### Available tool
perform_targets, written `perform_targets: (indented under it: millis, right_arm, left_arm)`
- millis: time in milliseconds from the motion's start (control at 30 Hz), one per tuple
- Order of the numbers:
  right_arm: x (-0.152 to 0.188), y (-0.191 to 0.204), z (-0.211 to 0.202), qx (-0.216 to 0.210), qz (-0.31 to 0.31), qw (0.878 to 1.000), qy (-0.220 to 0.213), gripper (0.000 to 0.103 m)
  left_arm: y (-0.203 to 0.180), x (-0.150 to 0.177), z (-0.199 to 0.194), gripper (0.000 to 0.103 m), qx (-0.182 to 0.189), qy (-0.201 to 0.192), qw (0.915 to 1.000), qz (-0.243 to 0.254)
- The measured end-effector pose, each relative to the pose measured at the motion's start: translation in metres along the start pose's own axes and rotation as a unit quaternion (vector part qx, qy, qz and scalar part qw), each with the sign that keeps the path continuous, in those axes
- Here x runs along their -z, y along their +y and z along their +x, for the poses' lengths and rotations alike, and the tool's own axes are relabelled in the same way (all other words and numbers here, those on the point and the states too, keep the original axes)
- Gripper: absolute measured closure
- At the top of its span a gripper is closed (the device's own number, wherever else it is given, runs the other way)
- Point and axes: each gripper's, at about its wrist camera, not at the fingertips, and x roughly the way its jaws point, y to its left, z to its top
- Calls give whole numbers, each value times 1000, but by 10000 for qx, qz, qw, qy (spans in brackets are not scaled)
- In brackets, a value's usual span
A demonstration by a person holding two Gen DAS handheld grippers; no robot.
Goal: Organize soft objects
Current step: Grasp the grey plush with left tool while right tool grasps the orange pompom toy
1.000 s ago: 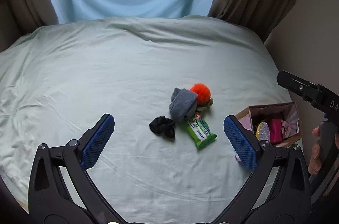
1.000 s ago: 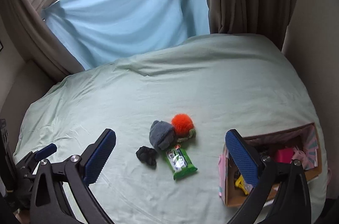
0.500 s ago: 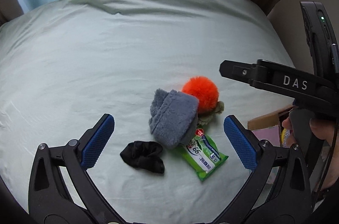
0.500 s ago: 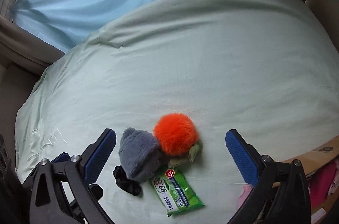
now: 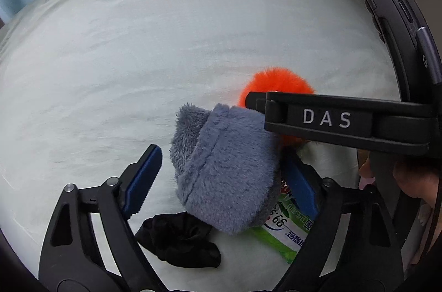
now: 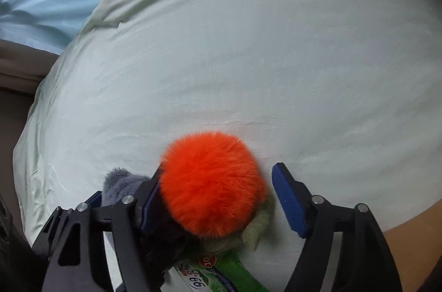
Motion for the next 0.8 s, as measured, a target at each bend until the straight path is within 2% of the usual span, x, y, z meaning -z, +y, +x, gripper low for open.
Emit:
perform_targets:
  millis: [200,300,367,633,800]
  right_arm:
    - [10,0,6,120,-109,9997,-155,46]
    - [11,0,6,217,-243,9992,-211,55]
    - [10,-3,5,184,-281,9992,-234,65]
    - [11,1,6,140,-312,9989,-309,69]
    - [12,4,-7,89,-298,9985,-449,69]
  left_arm:
    - [-5,4,9,42,244,67,9995,197]
    - [-8,4,11,47,262,83,9993,272]
    - [-9,3,11,51,272,82,9991,315]
    - [-4,2,2,58,368,68,9991,174]
    - [0,1,-18,58,333,-67,9994,45]
